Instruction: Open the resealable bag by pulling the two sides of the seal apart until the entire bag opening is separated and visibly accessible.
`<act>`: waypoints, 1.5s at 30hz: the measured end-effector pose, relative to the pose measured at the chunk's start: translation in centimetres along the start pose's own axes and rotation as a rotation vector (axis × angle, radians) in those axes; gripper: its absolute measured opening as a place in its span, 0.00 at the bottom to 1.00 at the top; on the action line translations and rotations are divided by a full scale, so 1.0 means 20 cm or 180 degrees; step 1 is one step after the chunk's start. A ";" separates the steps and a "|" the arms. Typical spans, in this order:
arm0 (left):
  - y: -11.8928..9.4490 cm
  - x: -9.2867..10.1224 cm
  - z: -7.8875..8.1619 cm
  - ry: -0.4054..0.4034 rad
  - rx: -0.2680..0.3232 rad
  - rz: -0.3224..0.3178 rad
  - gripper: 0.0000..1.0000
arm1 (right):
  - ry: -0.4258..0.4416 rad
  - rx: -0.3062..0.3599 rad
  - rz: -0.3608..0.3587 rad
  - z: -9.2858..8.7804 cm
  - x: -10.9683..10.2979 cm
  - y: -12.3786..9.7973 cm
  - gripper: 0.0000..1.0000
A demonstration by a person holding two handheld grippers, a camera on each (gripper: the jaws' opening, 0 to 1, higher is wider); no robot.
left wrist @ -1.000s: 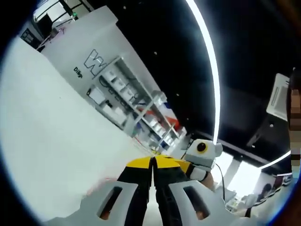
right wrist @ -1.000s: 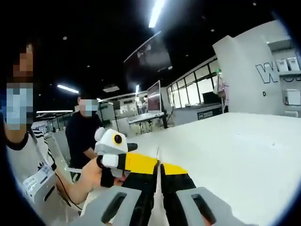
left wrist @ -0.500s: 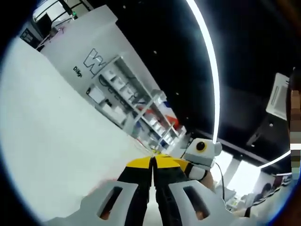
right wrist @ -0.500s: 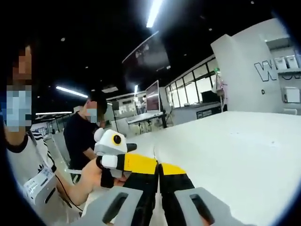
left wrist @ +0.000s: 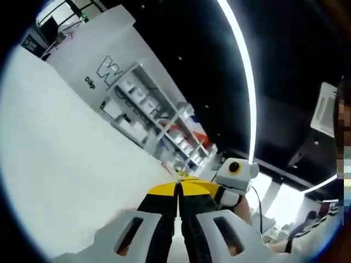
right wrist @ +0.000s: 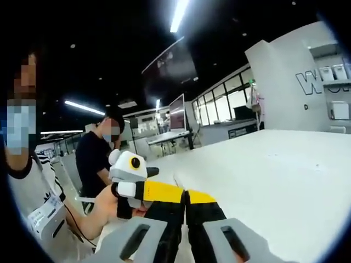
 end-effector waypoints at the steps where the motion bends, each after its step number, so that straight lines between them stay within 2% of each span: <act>1: 0.00 0.00 0.00 -0.0003 -0.0004 -0.0003 0.01 | 0.0002 0.0007 -0.0001 0.00 0.00 0.00 0.00; 36: -0.01 0.01 -0.01 0.0103 -0.0090 0.0018 0.00 | -0.0151 0.0047 -0.0120 0.00 0.00 0.01 0.00; 45: -0.01 0.01 -0.01 0.0196 -0.0106 0.0030 0.00 | -0.0167 0.0056 -0.0156 -0.01 0.00 0.01 0.00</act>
Point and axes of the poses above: the point that each gripper's makers call its tool centre point, and the gripper's own axes: y roughly forward along the fingers, x roughly to its right, z roughly out of its top, the point moved 2 cm from there along -y, roughly backward along the fingers, and after that the axes turned 14 degrees about y, right-handed, at the moved point
